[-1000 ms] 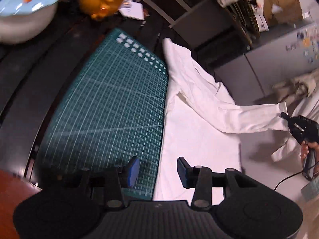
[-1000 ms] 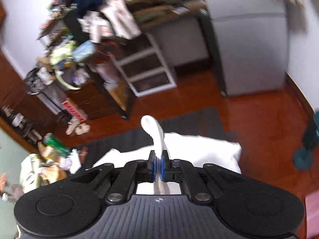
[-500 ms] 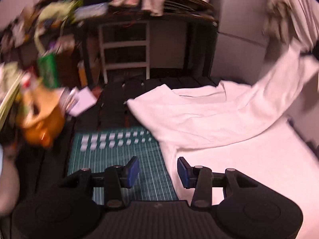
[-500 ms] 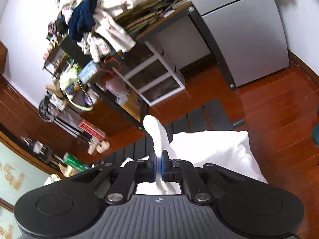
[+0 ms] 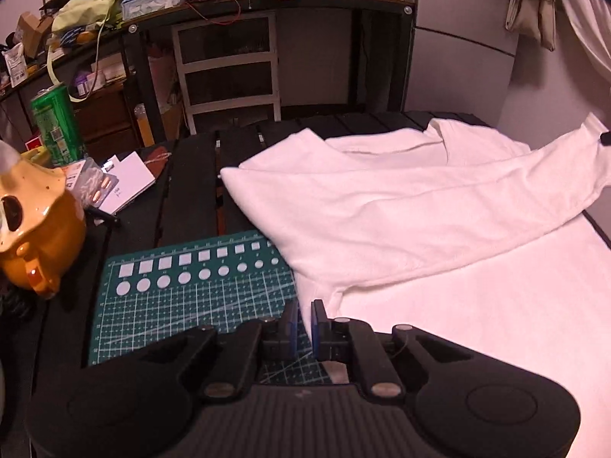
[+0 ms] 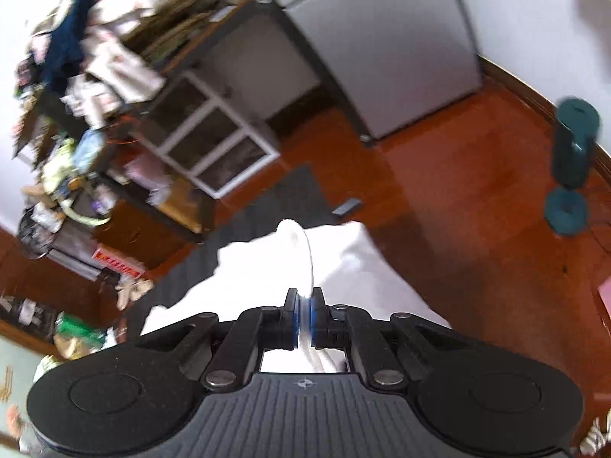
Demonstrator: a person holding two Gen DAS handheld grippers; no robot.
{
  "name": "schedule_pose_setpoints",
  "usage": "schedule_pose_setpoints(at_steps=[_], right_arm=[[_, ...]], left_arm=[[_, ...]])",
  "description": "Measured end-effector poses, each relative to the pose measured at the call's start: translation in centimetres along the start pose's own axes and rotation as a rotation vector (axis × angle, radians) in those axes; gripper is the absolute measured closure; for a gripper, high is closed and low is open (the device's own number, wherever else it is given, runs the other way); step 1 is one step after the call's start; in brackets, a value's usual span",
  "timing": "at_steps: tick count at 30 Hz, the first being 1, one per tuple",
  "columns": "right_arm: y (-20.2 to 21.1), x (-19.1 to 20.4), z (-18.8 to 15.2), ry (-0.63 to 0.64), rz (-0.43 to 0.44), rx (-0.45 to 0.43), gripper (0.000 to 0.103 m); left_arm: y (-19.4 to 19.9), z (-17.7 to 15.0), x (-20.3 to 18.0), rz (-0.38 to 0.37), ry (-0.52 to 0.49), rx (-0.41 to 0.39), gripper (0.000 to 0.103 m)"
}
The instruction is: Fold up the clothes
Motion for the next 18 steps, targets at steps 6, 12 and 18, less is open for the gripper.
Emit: schedule_pose_setpoints(at_steps=[6,12,18], right_arm=[[-1.4,-0.8,-0.2,0.028,-0.071,-0.001,0.094],[-0.5,1.8,-1.7,0.025,0.031,0.024,0.098],[-1.8,11.7,-6.6,0.182,0.126,0.107,0.098]], left_arm=[[1.0,-1.0,0.7,-0.054,0.072,-0.001,0.096],[2.9,-1.8,1.4,-0.095,0.121,-0.022,0.095],[4.1,-2.3,1.8,-0.129,0.174,-0.044,0.095]])
Point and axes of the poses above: each gripper's, at about its wrist camera, not at the fingertips, and y roughly against the way its jaws point, x to its left, z to its top, the point moved 1 cm from there along -y, roughly the way its jaws point, and after that the axes turned 15 degrees about -y, right-handed, at the moved point
